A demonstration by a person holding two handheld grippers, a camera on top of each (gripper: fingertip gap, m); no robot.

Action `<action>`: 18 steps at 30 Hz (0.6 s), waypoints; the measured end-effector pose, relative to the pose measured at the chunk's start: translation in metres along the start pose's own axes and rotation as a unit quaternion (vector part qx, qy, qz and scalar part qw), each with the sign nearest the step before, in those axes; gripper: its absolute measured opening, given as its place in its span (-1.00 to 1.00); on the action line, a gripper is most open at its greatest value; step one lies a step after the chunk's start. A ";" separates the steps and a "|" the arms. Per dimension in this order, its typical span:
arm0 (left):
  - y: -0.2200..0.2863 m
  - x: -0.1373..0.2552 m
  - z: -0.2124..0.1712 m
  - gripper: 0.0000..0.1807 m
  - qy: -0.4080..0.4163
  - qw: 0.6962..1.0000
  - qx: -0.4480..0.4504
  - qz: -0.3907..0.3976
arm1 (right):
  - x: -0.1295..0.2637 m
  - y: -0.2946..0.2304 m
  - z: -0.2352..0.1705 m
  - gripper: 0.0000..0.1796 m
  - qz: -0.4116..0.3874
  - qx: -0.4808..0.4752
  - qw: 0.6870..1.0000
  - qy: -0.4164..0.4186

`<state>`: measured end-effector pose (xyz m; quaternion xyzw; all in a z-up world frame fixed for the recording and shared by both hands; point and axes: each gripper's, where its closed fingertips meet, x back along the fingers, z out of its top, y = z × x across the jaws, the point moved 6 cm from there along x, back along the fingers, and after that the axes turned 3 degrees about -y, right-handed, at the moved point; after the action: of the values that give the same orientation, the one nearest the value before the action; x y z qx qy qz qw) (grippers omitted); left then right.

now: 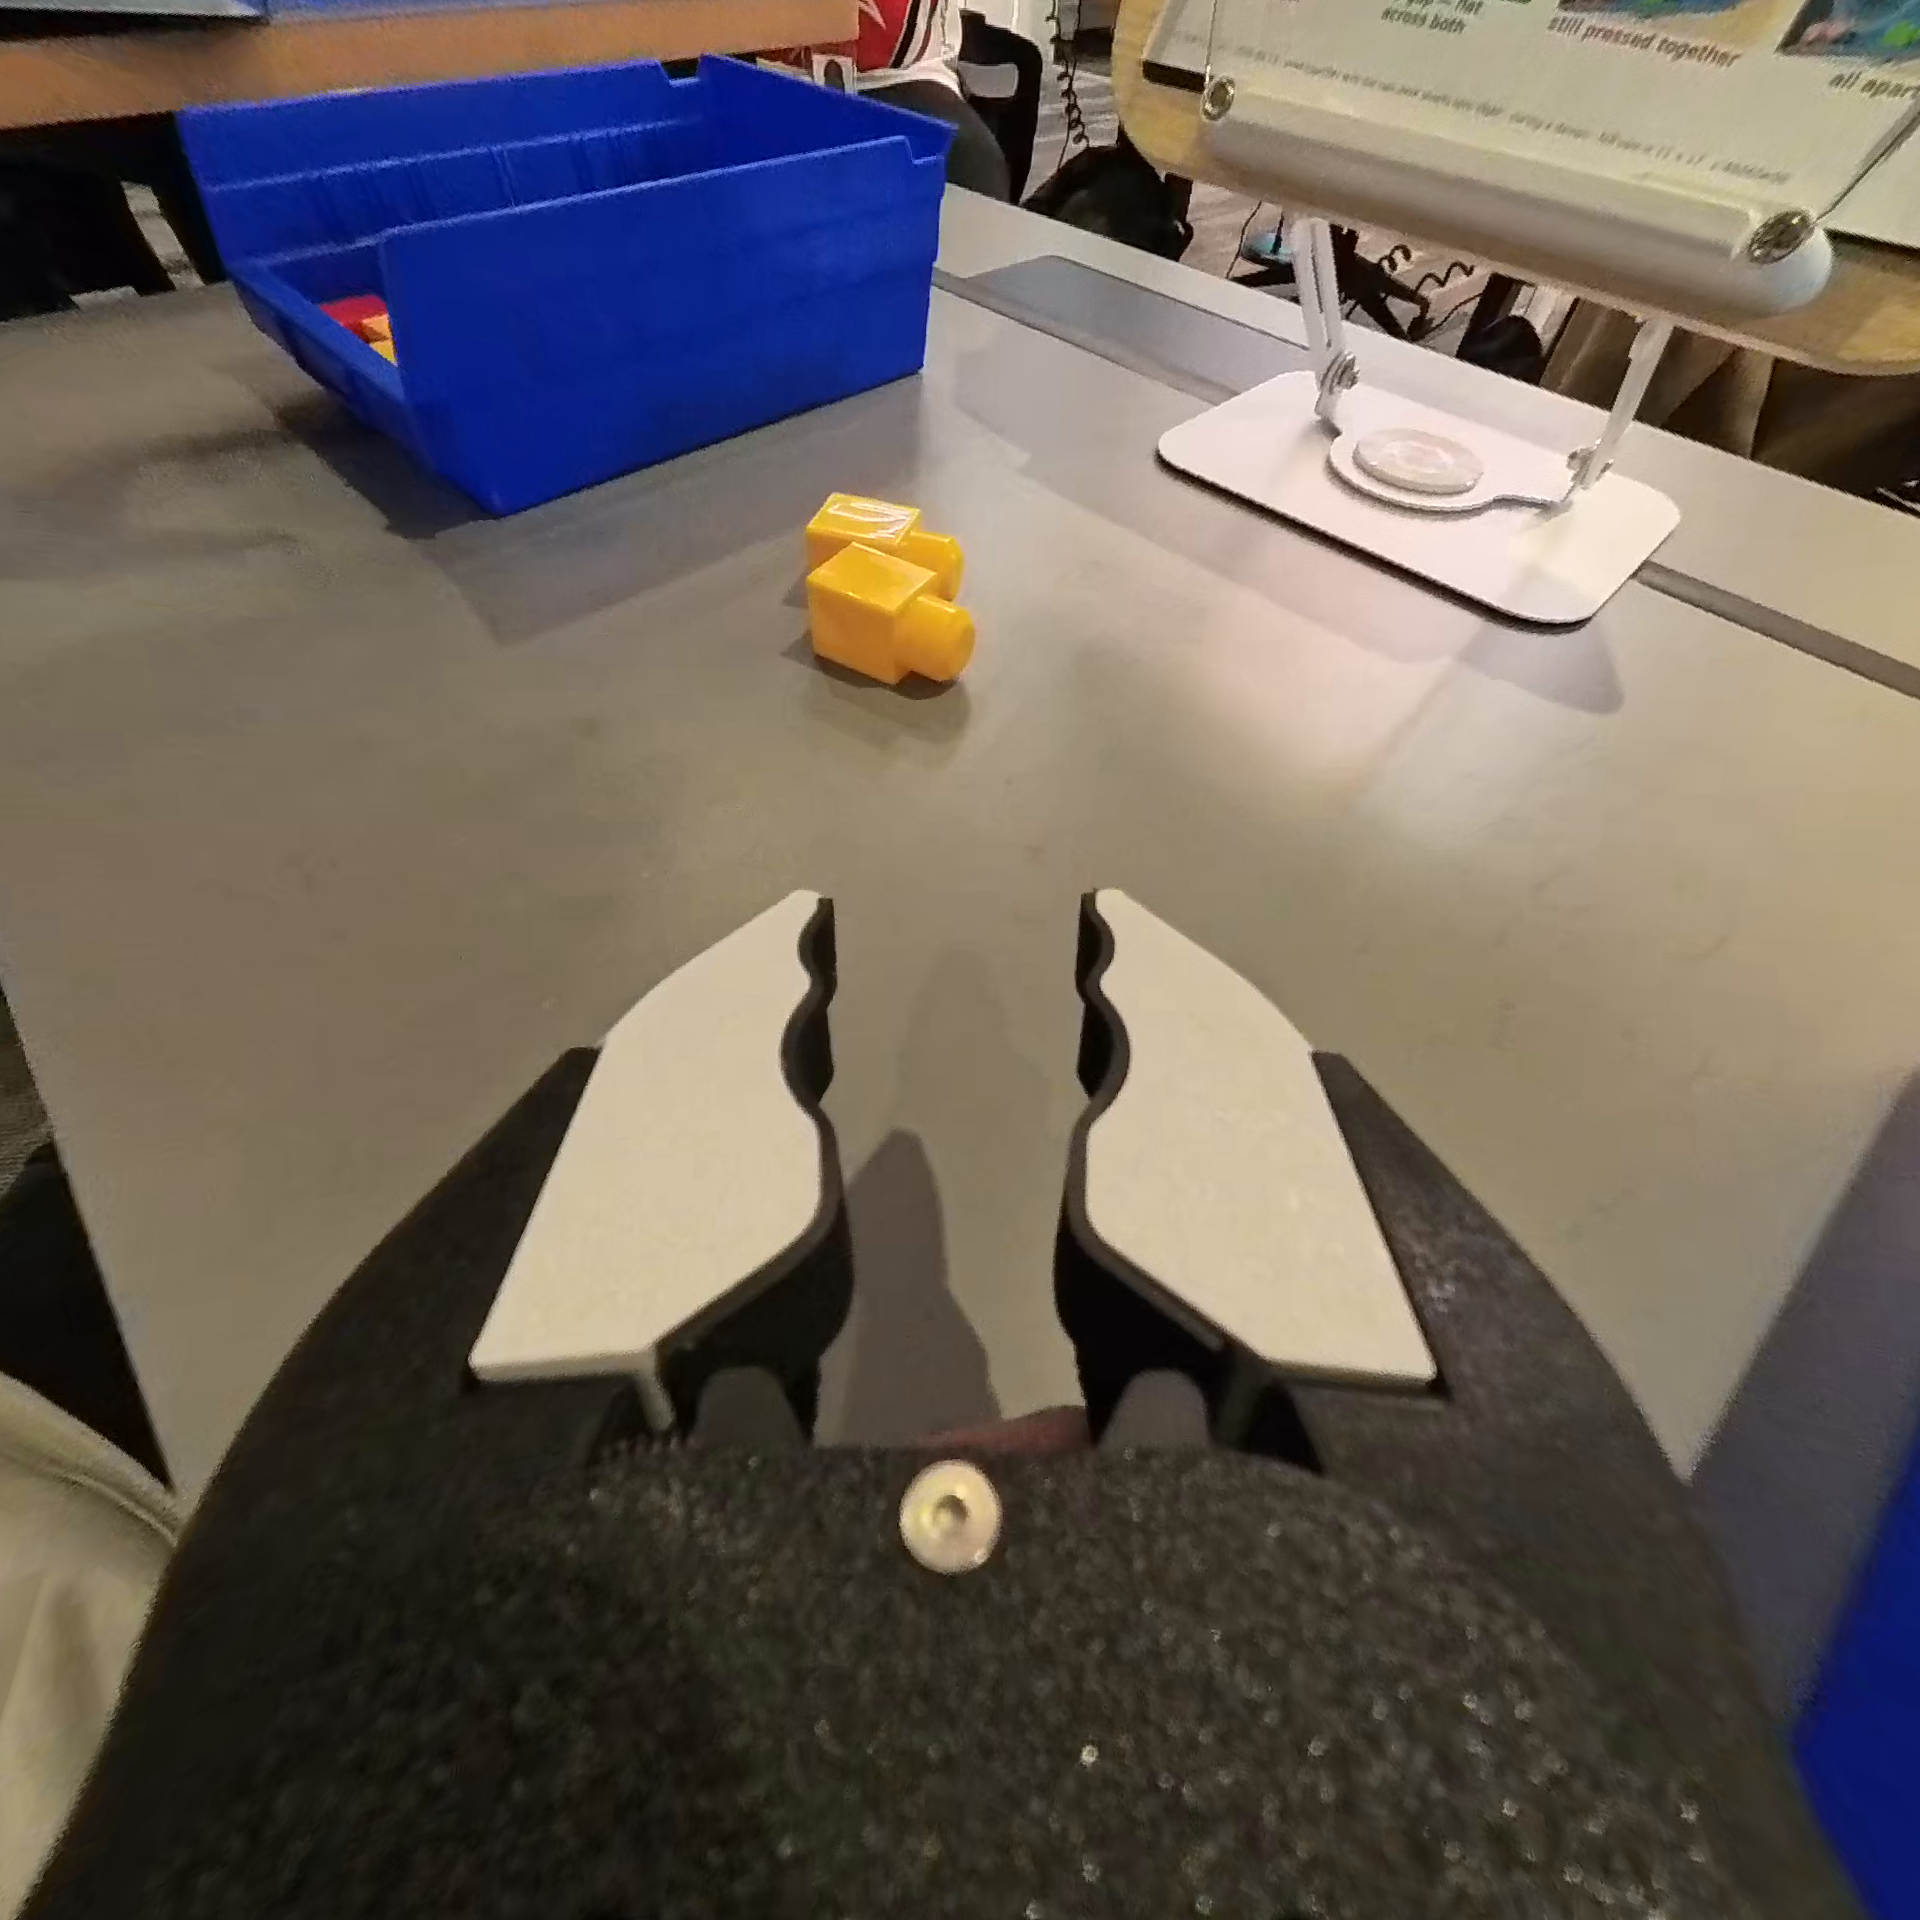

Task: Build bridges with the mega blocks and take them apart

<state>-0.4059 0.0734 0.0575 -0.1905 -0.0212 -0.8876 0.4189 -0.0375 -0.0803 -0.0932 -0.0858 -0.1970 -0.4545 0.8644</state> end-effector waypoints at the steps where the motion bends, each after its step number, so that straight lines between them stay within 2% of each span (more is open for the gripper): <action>1: -0.006 0.011 -0.020 -0.06 0.005 1.000 0.014 0.027 | -0.001 0.000 0.000 -0.51 -0.001 0.001 1.000 -0.002; 5: -0.010 0.040 -0.093 -0.03 0.017 0.994 0.056 0.097 | -0.009 -0.004 0.000 -0.51 -0.004 0.013 1.000 -0.012; 9: -0.001 0.049 -0.152 -0.10 -0.044 0.989 0.076 0.120 | -0.017 -0.008 0.000 -0.51 -0.006 0.019 1.000 -0.020; 13: 0.000 0.056 -0.169 -0.10 -0.076 0.987 0.096 0.105 | -0.023 -0.012 -0.001 -0.51 -0.004 0.023 0.999 -0.029; 18: -0.018 0.050 -0.160 -0.11 -0.105 0.985 0.104 0.090 | -0.028 -0.014 -0.007 -0.51 -0.003 0.025 0.999 -0.040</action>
<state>-0.4993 0.0167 -0.0705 -0.2392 -0.1403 -0.8144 0.5097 -0.0617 -0.0695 -0.1119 -0.0817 -0.2429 -0.4480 0.8565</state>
